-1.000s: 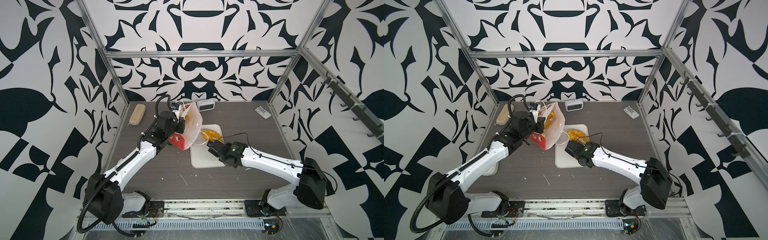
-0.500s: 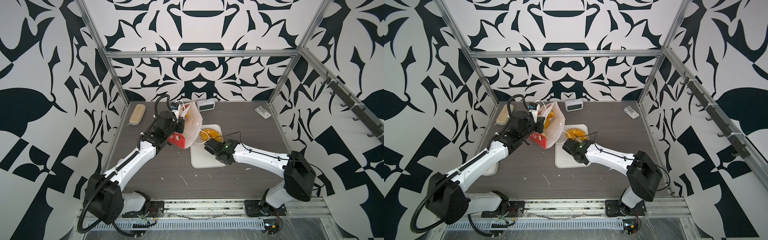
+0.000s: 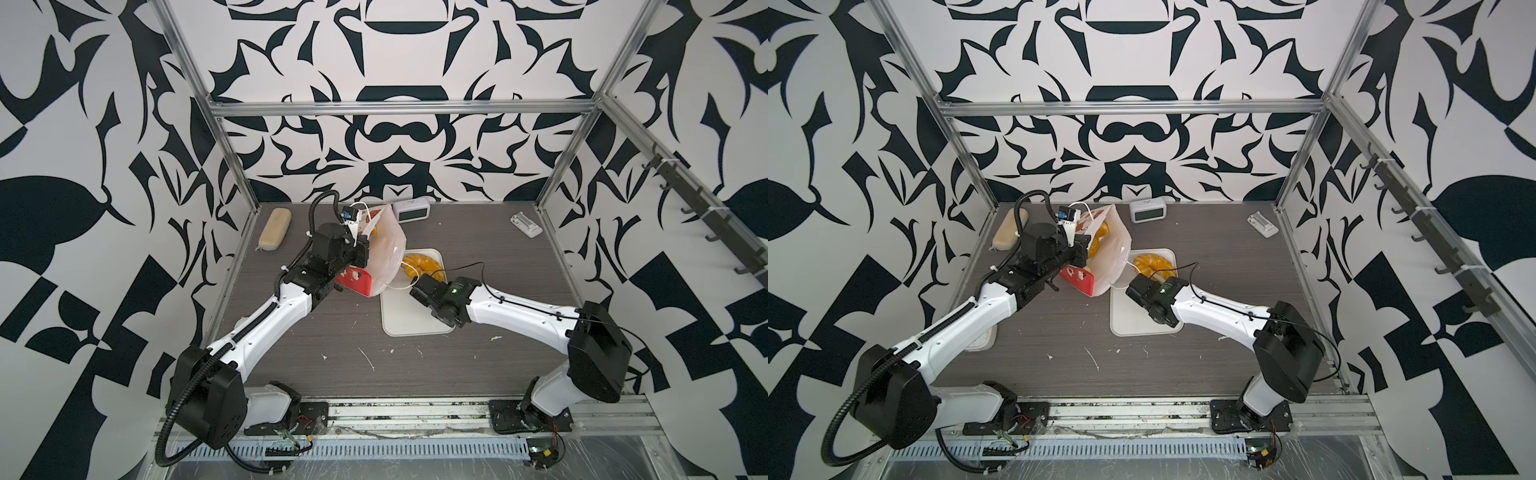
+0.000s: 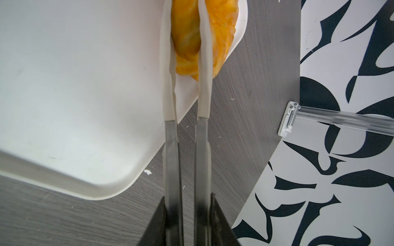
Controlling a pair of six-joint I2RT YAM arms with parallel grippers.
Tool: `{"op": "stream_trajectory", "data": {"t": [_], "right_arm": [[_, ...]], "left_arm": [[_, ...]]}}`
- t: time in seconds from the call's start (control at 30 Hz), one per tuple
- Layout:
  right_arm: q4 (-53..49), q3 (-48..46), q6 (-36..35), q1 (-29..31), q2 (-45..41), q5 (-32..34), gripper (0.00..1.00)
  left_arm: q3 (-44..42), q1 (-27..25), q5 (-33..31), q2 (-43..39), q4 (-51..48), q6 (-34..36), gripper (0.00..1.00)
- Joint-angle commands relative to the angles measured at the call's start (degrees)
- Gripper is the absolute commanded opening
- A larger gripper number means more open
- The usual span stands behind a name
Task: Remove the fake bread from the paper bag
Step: 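Lower the bread onto the white tray and open the tongs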
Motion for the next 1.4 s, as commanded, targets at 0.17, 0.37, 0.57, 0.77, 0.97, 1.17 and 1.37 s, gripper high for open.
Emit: {"op": "stream_trajectory", "data": {"t": [0.17, 0.37, 0.57, 0.77, 0.97, 1.17, 1.37], "right_arm": [[1.9, 1.8, 3.1, -1.0, -1.7, -2.6, 0.42], [4.2, 0.3, 4.6, -1.8, -4.9, -4.6, 0.48], [6.5, -1.6, 6.0, -3.3, -10.2, -12.2, 0.48], [9.2, -4.5, 7.5, -6.2, -15.5, -19.6, 0.49], [12.1, -6.7, 8.8, -7.8, -21.3, -22.9, 0.49], [10.9, -7.2, 9.3, -8.4, -25.1, -21.0, 0.46], [10.2, -7.7, 10.2, -8.4, -30.5, -26.7, 0.39]], "left_arm": [[0.0, 0.6, 0.3, -0.6, 1.8, -0.3, 0.00], [0.0, 0.6, 0.3, -0.3, 1.9, -0.4, 0.00], [-0.1, 0.6, 0.5, -0.1, 2.2, -0.7, 0.00], [-0.3, 0.6, 0.6, -0.1, 2.4, -0.9, 0.00], [-0.2, 0.6, 0.7, -0.2, 2.1, -0.9, 0.00], [0.2, 0.6, 0.7, -0.1, 1.5, -0.7, 0.00], [0.7, 0.6, 0.2, 0.1, 0.4, 0.2, 0.00]]}}
